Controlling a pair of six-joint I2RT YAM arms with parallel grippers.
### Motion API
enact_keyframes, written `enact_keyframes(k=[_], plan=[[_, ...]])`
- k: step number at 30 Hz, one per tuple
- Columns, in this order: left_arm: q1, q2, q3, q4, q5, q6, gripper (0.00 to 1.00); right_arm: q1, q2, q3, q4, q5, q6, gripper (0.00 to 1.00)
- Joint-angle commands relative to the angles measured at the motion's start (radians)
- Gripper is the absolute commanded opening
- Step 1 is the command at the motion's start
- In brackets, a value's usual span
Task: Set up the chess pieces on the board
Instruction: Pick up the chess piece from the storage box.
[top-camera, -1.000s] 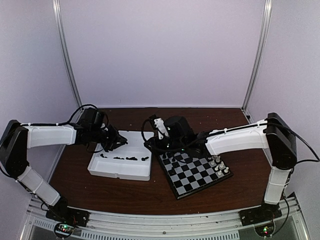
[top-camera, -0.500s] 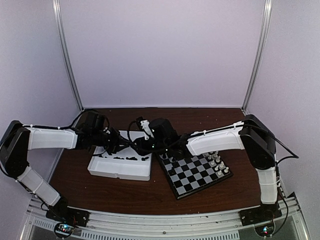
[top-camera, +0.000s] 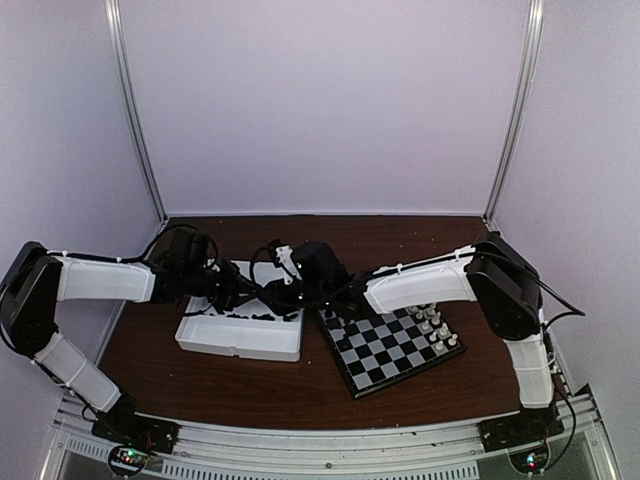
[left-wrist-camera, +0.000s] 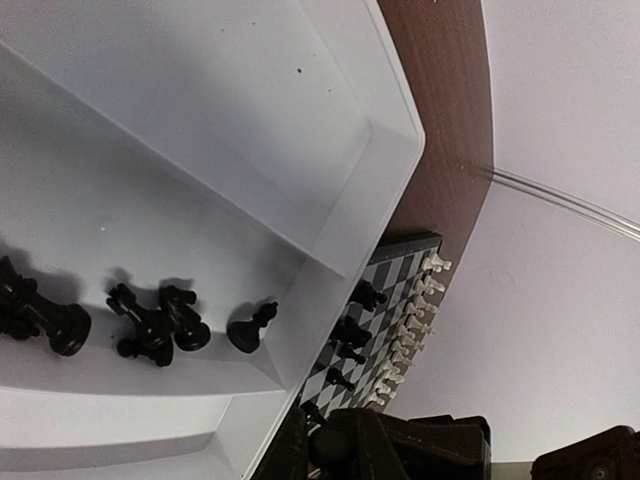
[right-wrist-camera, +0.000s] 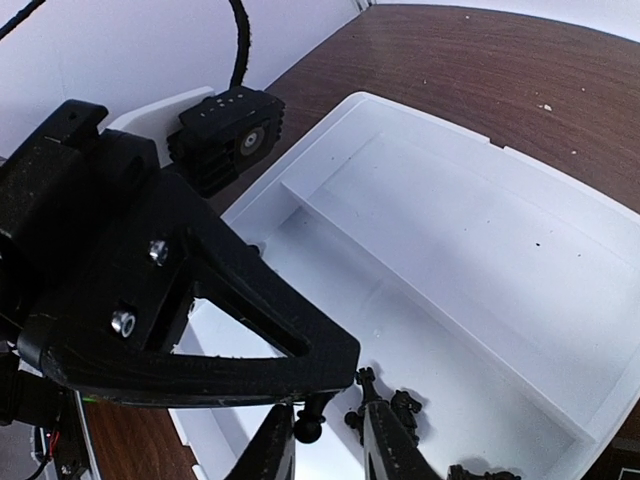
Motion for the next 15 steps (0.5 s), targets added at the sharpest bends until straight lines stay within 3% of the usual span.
enact_keyframes(k=[1,10,15], plan=[[-0.004,-0.006,-0.009,0.061,0.025,-0.01,0.11,0.003,0.026,0.045,0.002,-0.016,0.009,0.23],[-0.004,-0.007,-0.021,0.078,0.018,-0.015,0.12,0.003,0.019,0.041,0.009,-0.013,0.019,0.01],[-0.004,-0.036,-0.005,0.071,-0.008,0.042,0.3,0.0,-0.034,0.018,-0.034,0.011,0.011,0.0]])
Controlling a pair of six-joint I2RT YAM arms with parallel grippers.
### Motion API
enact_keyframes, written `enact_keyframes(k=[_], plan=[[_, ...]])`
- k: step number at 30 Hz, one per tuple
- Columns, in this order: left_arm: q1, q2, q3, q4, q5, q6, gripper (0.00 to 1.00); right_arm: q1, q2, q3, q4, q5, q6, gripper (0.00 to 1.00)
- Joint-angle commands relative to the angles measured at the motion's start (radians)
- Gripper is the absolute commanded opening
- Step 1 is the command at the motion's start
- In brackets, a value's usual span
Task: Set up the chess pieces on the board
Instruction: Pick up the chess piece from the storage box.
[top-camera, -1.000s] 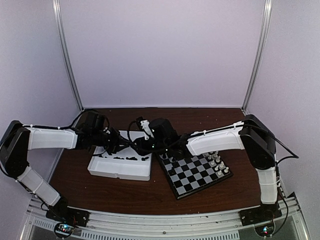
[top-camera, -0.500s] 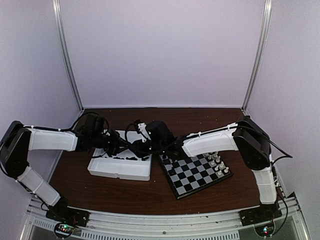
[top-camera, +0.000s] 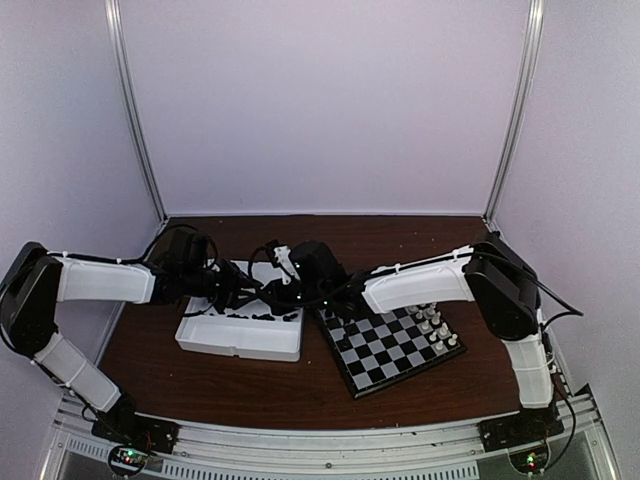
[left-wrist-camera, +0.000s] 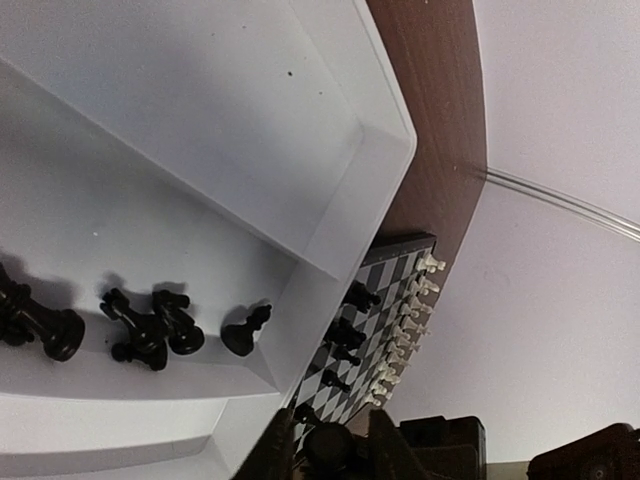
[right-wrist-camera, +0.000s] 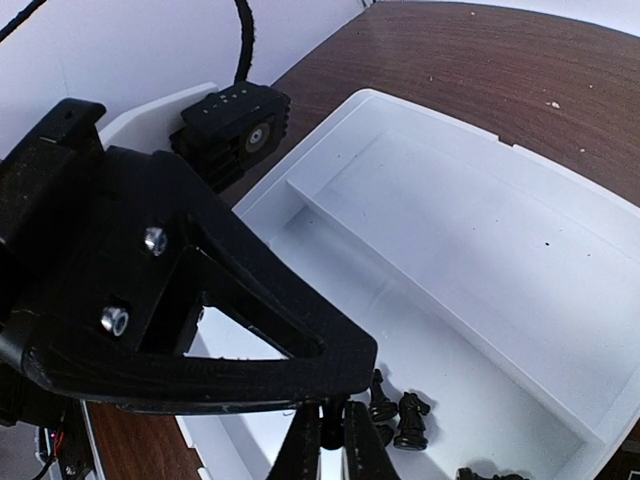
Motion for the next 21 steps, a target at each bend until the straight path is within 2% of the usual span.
enact_keyframes(k=[1,3,5,7,10,14,21], plan=[[-0.004,-0.048,0.017,0.013,-0.023,0.077,0.36,-0.003,-0.067,-0.011,-0.053,0.031,-0.002,0.0],[-0.001,-0.08,0.045,-0.051,-0.059,0.155,0.48,-0.01,-0.113,-0.034,-0.09,0.035,-0.009,0.0],[0.004,-0.116,0.085,-0.151,-0.085,0.26,0.65,-0.021,-0.164,-0.064,-0.131,0.031,-0.017,0.0],[0.006,-0.153,0.121,-0.23,-0.111,0.382,0.74,-0.034,-0.217,-0.087,-0.199,0.023,-0.023,0.0],[0.009,-0.197,0.138,-0.25,-0.114,0.553,0.75,-0.053,-0.3,-0.127,-0.333,0.025,-0.04,0.0],[0.011,-0.236,0.135,-0.26,-0.105,0.709,0.75,-0.068,-0.394,-0.153,-0.529,0.038,-0.071,0.01],[0.011,-0.244,0.201,-0.431,-0.187,0.927,0.73,-0.096,-0.455,-0.155,-0.83,0.029,-0.07,0.01]])
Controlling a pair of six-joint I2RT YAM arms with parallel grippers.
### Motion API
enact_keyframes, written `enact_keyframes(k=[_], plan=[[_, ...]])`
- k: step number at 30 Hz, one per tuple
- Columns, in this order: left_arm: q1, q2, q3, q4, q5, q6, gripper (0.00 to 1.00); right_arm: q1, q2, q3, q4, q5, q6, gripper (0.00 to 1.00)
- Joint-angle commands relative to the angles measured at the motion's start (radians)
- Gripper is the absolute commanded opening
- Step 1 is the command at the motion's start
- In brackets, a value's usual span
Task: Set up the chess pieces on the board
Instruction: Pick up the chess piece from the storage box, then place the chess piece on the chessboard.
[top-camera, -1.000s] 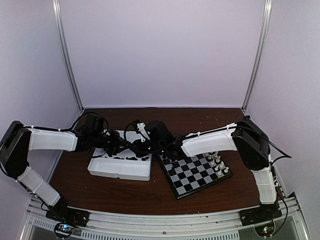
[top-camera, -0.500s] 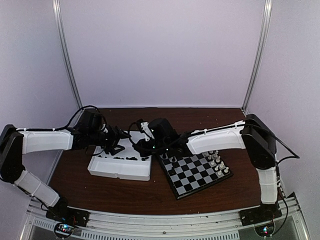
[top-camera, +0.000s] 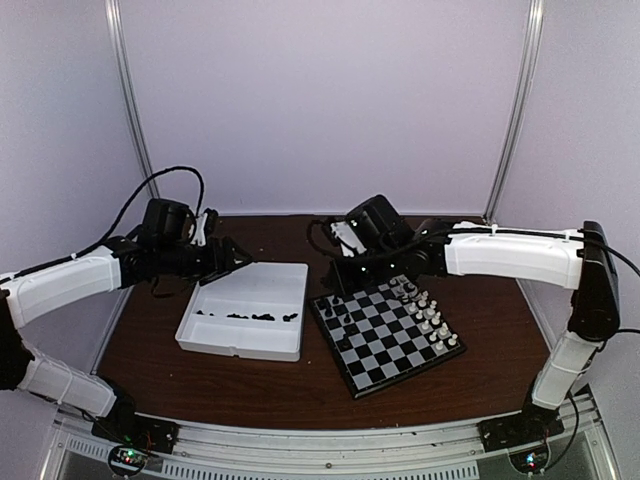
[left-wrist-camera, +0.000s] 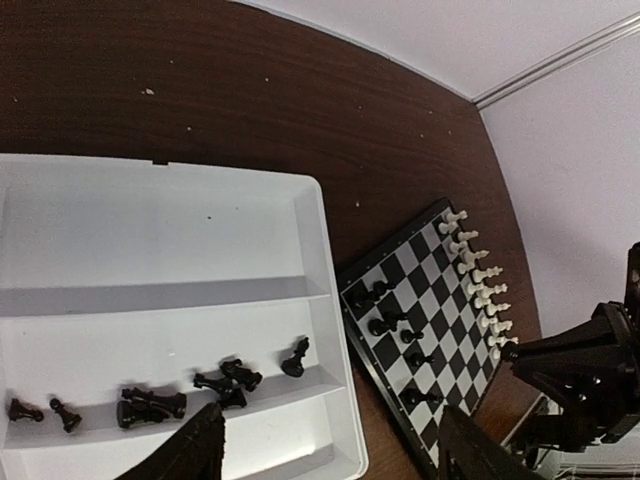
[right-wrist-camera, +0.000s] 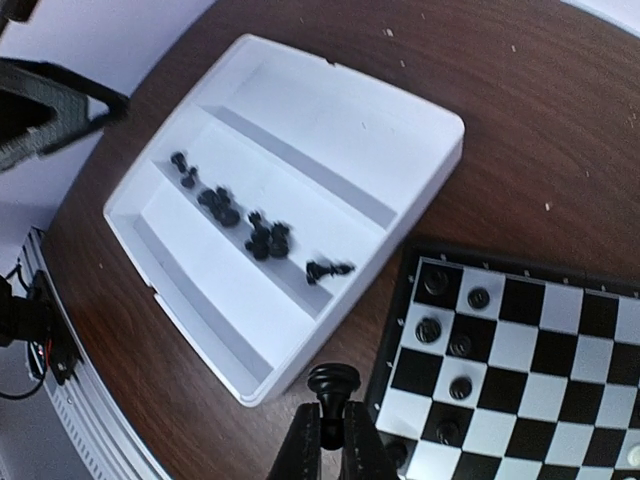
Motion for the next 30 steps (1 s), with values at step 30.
enact_keyframes(k=[30], plan=[[0.005,-0.023,0.134,-0.216,-0.2,0.373,0.73,-0.018,0.202,-0.001,-0.443,0.003,-0.018,0.04]])
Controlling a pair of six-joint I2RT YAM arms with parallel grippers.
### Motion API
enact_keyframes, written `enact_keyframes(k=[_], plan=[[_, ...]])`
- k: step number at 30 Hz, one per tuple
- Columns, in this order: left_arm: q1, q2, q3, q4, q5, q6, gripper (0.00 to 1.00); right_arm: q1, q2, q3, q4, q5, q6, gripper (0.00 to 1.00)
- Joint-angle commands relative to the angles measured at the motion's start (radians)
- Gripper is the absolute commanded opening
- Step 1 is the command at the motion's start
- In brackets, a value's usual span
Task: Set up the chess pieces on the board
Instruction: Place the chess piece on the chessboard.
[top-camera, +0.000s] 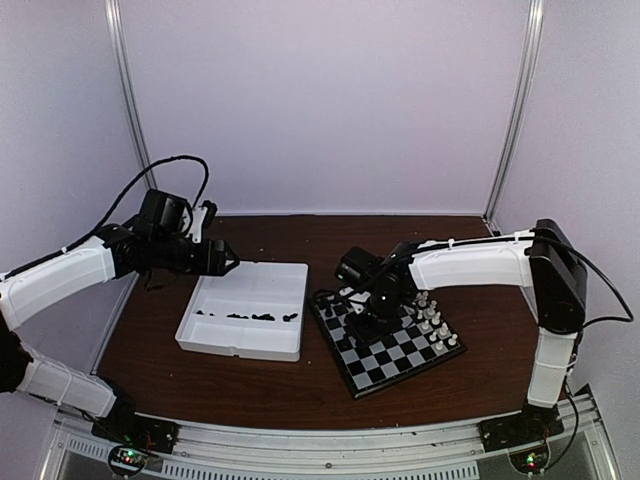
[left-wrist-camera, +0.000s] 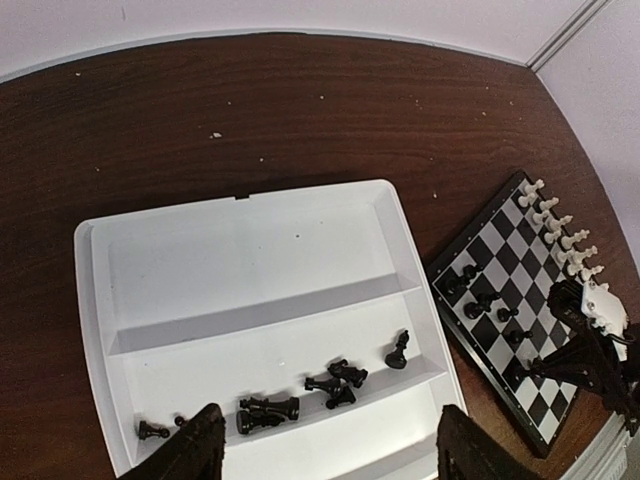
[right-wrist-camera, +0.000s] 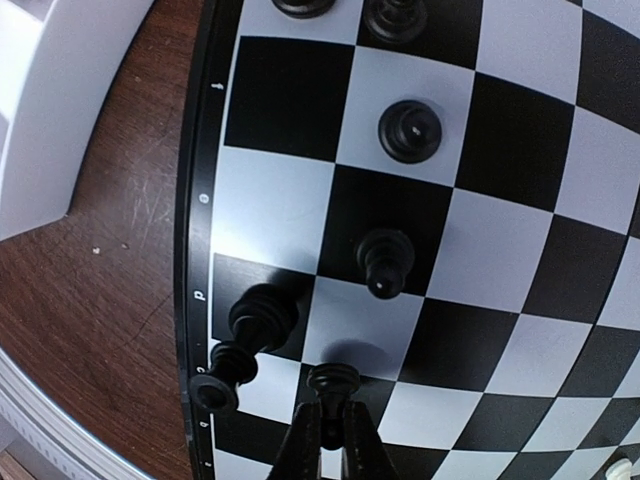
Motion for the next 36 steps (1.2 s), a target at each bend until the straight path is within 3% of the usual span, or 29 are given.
enact_keyframes(k=[1,17,21,25,34,36], plan=[[0.004,-0.007,0.034,0.005,-0.013,0.022,0.73,-0.006,0.029,0.024,-0.03,0.041,-0.011,0.04],[0.004,0.01,0.043,0.006,0.015,0.021,0.73,-0.006,0.052,0.071,-0.042,0.086,-0.023,0.09],[0.004,0.009,0.04,0.006,0.017,0.022,0.73,-0.006,0.055,0.078,-0.046,0.101,-0.024,0.12],[0.004,0.01,0.035,0.006,0.018,0.022,0.73,-0.006,0.049,0.079,-0.043,0.112,-0.023,0.21],[0.003,0.01,0.032,0.006,0.026,0.018,0.73,-0.006,0.017,0.066,-0.034,0.113,-0.023,0.21],[0.002,0.012,0.032,0.006,0.025,0.019,0.73,-0.006,-0.007,0.053,-0.021,0.107,-0.027,0.25]])
